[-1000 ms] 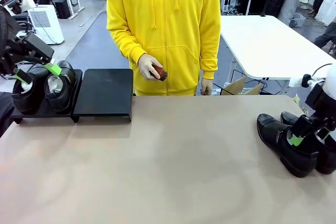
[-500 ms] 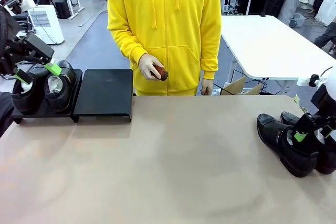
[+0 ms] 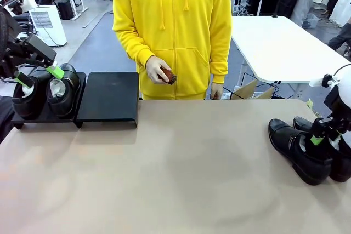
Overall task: Organize the shoes by placing them on the stand.
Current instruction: Pick up one Shoe and place it in the middle of the table.
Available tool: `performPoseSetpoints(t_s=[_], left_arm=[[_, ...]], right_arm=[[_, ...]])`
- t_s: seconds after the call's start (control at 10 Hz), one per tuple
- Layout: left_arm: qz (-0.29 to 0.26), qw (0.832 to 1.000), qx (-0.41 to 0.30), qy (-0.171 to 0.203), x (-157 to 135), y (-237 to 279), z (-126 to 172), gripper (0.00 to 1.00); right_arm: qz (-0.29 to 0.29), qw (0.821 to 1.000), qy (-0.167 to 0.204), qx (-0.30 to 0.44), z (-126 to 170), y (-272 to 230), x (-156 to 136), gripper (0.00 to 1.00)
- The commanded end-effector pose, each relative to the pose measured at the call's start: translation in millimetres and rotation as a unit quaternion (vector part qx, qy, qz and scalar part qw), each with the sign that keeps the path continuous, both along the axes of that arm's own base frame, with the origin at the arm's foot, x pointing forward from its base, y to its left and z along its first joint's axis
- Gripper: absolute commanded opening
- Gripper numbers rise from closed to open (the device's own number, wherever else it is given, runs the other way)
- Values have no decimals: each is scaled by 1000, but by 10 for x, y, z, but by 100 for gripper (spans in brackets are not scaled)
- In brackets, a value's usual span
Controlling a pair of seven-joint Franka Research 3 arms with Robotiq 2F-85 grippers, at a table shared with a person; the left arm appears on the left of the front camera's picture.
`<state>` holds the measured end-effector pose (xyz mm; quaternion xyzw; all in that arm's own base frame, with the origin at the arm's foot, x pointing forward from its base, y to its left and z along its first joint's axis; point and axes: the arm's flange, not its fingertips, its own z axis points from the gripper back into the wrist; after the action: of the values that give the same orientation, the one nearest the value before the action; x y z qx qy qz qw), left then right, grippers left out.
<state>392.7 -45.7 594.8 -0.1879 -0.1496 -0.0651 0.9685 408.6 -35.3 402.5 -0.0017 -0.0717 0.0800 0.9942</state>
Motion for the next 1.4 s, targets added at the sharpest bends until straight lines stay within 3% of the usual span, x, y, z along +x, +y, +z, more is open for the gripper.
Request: performPoseSetpoints(t_s=[0.0, 1.3], left_arm=[[-10, 1000, -9, -2, -2, 11, 7, 100], [-10, 1000, -9, -2, -2, 11, 7, 100]], right_arm=[[10, 1000, -14, 0, -95, 19, 64, 59], [31, 999, 25, 28, -569, -10, 217, 59]])
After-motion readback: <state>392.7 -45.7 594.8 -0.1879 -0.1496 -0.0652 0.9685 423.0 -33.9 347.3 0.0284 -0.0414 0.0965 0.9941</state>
